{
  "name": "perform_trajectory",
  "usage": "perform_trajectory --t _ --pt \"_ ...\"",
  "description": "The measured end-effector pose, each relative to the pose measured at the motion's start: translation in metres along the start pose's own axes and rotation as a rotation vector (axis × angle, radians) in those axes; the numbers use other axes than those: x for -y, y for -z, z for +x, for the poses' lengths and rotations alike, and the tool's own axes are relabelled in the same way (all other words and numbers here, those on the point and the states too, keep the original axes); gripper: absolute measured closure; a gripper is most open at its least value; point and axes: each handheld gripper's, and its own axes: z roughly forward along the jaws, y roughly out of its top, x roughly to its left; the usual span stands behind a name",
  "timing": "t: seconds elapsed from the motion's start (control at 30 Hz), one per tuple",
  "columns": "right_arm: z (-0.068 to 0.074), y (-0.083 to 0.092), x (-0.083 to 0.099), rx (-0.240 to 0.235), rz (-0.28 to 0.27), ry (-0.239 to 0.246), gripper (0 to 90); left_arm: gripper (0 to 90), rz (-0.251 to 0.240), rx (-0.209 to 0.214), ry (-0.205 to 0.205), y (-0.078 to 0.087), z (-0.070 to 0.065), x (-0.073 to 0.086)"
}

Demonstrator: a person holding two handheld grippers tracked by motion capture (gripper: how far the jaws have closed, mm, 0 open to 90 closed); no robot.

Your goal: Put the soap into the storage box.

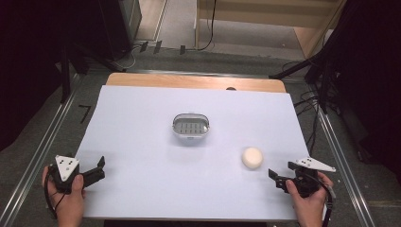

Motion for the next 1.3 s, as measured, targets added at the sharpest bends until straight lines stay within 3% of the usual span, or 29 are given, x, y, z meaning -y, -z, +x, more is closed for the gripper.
perform_trajectory --t 0.43,0.67,1.3 --pt "0.019 -0.016 -0.012 -0.051 0.052 0.050 7.2 0.4 -0.002 0.013 -0.009 0.000 -0.001 0.000" --pt "0.030 -0.027 -0.023 -0.089 0.065 0.043 3.5 0.5 -0.005 0.014 -0.014 0.001 -0.001 0.000" --pt "0.049 -0.053 -0.035 -0.041 0.096 0.062 10.0 0.5 -0.002 0.012 -0.020 0.001 -0.002 0.000"
